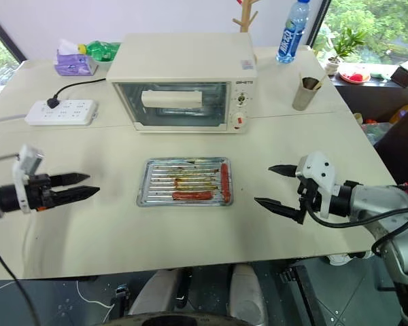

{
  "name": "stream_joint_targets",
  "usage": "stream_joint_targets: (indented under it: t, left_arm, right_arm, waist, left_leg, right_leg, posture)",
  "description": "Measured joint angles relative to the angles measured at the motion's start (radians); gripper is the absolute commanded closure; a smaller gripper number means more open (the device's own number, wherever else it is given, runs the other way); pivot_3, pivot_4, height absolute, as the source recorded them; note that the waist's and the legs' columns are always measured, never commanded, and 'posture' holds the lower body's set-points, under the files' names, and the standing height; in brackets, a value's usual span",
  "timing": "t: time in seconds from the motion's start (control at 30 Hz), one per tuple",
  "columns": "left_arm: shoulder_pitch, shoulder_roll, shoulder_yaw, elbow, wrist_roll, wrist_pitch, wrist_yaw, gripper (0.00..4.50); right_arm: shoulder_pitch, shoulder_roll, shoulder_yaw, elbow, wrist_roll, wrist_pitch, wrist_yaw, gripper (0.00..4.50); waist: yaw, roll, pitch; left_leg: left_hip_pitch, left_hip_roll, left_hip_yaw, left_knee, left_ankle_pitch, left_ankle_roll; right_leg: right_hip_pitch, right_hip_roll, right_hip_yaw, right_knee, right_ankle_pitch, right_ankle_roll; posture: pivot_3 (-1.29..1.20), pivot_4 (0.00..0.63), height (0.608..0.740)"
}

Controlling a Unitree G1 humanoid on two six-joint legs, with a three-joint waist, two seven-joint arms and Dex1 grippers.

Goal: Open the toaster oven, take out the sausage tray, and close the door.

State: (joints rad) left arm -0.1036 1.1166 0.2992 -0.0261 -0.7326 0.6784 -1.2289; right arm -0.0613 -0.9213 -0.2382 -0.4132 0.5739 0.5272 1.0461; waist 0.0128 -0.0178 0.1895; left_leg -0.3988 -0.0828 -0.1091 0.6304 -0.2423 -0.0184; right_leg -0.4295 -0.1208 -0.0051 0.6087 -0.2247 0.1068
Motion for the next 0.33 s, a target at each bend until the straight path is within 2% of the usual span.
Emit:
stream_joint_targets:
  t: [0.07, 0.33]
  left_arm:
    - [-0.015, 0.043, 0.02, -0.04, 0.001, -0.014, -0.054, 0.1]
    - [-0.047, 0.083, 0.002, -0.094, 0.045, -0.077, -0.173, 0.1]
  right_arm:
    - [-0.047, -0.004, 0.009, 0.019, 0.02, 0.021, 0.027, 0.0]
    - [-0.17, -0.026, 0.069, 0.086, 0.062, 0.116, 0.099, 0.0]
  waist:
    - [0.004, 0.002, 0.0]
    - [-0.004, 0.003, 0.002]
  left_leg:
    - [-0.001, 0.0, 0.0, -0.001, 0.0, 0.001]
    - [-0.005, 0.001, 0.001, -0.001, 0.0, 0.001]
  right_leg:
    - [0.0, 0.0, 0.0, -0.001, 0.0, 0.0]
    - [-0.006, 0.002, -0.001, 0.0, 0.001, 0.001]
  posture:
    - [0.0, 0.15, 0.74]
    - [0.0, 0.15, 0.74]
